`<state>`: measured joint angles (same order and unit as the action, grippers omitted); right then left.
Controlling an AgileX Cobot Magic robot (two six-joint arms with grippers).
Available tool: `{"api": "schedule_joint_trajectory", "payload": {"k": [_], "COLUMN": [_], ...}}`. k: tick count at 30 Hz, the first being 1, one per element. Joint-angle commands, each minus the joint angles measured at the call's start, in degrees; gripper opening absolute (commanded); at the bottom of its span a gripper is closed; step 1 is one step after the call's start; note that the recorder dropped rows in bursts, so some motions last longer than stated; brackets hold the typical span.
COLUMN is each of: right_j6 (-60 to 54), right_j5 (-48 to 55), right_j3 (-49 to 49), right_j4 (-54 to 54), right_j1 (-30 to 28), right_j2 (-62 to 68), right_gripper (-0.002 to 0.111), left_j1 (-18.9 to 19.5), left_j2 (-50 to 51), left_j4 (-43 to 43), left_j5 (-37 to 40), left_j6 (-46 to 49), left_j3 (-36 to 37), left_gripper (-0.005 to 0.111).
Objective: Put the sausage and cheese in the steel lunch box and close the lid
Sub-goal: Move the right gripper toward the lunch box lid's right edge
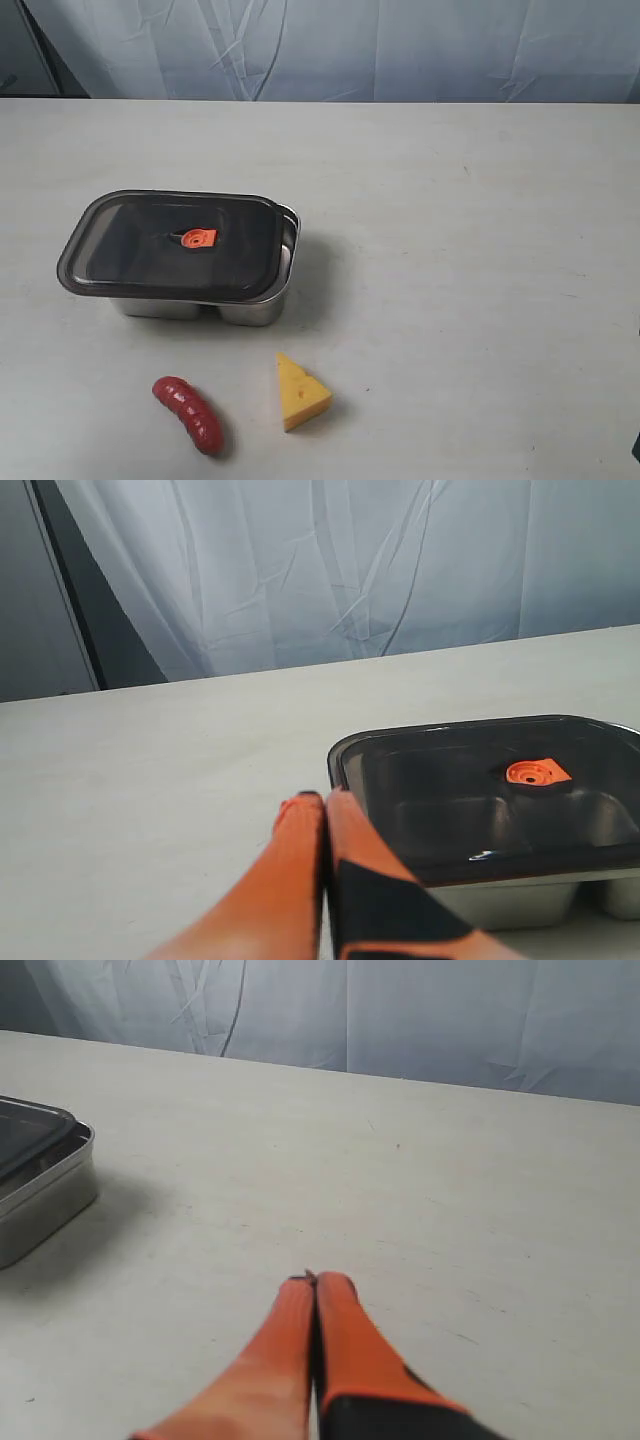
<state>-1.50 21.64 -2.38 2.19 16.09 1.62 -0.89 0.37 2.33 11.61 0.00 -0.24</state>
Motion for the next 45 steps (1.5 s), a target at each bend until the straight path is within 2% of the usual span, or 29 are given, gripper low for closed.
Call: {"api": "schedule_joint_trajectory", "payload": {"k": [1, 10, 14, 23, 25, 27, 29, 31, 32, 36, 38, 43, 45], "right_j6": [0.0, -0.5, -0.6, 3.0, 12.0, 28.4, 49.5, 70.3, 75.9, 96.6, 105.3, 122.7, 122.8], "right_j5": [-0.8, -1.4, -9.2, -54.2, -62.7, -65.7, -62.8, -55.8, -52.9, -42.6, -40.9, -42.7, -45.3], "right_j3": [0.4, 0.4, 0.4, 0.4, 0.4, 0.4, 0.4, 0.4, 0.4, 0.4, -0.2, -8.4, -14.0], "right_j4": [-0.4, -3.3, -11.3, -9.5, -8.7, -8.2, -9.8, -16.6, -20.3, -38.2, -45.9, -76.5, -83.5], "right_j1": [0.0, 0.0, 0.0, 0.0, 0.0, 0.0, 0.0, 0.0, 0.0, 0.0, 0.0, 0.0, 0.0], "right_j2": [-0.2, -0.2, -0.2, -0.2, -0.2, -0.2, -0.2, -0.2, -0.1, 1.3, 3.6, 17.9, 25.7], "right_gripper": [-0.001, -0.001, -0.001, -0.001, -0.001, -0.001, -0.001, -0.001, -0.001, -0.001, -0.001, -0.001, -0.001], "left_j1": [-0.4, -0.4, -0.4, -0.4, -0.4, -0.4, -0.4, -0.4, -0.4, -0.4, -0.4, -0.4, -0.4], "left_j2": [-0.4, -0.4, -0.4, -0.4, -0.4, -0.4, -0.4, -0.4, -0.4, -0.4, -0.4, -0.4, -0.4], "left_j4": [-0.3, -0.3, -0.3, -0.3, -0.3, -0.3, -0.3, -0.3, -0.3, -0.3, -0.3, -0.3, -0.3], "left_j5": [-0.7, -0.7, -0.7, -0.7, -0.7, -0.7, -0.7, -0.7, -0.7, -0.7, -0.7, -0.7, -0.7], "left_j6": [0.0, 0.0, 0.0, 0.0, 0.0, 0.0, 0.0, 0.0, 0.0, 0.0, 0.0, 0.0, 0.0], "left_j3": [0.2, 0.2, 0.2, 0.2, 0.2, 0.2, 0.2, 0.2, 0.2, 0.2, 0.2, 0.2, 0.2], "left_gripper": [0.0, 0.0, 0.0, 0.0, 0.0, 0.0, 0.0, 0.0, 0.0, 0.0, 0.0, 0.0, 0.0]}}
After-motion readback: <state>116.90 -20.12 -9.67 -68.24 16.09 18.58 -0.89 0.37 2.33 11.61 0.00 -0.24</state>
